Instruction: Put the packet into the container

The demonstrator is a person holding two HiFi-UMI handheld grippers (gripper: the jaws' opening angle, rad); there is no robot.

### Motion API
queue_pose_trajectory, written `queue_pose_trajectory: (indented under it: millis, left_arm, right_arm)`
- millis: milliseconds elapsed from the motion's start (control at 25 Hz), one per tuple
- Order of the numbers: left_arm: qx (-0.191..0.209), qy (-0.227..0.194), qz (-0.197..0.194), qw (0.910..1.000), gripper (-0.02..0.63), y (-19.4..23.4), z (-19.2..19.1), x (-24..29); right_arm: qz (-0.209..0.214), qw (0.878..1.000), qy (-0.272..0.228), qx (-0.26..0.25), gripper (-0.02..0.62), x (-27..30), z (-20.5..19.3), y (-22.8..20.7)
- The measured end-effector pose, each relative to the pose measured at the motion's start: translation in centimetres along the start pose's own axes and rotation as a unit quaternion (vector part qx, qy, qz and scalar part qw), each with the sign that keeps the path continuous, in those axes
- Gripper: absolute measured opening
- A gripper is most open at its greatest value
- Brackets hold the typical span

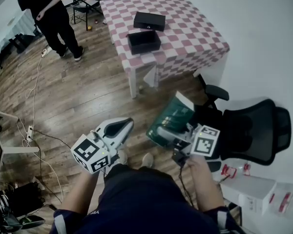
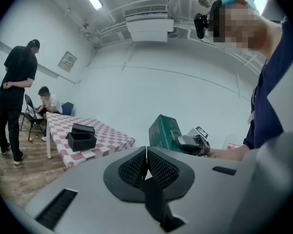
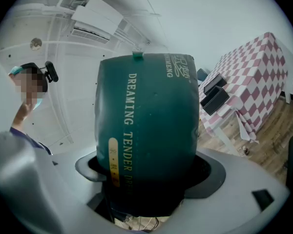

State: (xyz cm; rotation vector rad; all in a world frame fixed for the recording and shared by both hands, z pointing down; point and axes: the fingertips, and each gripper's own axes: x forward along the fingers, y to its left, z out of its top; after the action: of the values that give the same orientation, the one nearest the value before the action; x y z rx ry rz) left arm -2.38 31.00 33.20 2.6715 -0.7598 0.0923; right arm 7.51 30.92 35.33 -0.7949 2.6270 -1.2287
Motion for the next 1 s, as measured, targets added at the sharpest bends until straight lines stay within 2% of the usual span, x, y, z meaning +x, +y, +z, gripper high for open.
queue_pose_trajectory:
  millis: [320, 680, 1000]
  left_arm:
    - [-0.003, -0.001, 0.016, 0.9999, 0.030, -2.0, -1.1, 1.7]
    - [-0.003, -0.003, 0.040, 0.9992, 0.029, -3.8, -1.6, 3.1]
    - [0.001, -0.002, 0.046, 0.9989, 0.029, -2.4, -1.2, 5.2]
  right_arm:
    - [-0.016, 1.000, 0.005, 0.010, 0.446, -3.2, 0.0, -2.2]
    - [-0.013, 1.000, 0.012, 0.015, 0.446, -6.5, -0.1, -3.8]
    - [-0.012, 1.000, 0.012, 0.009, 0.446, -6.7, 1.7, -5.8]
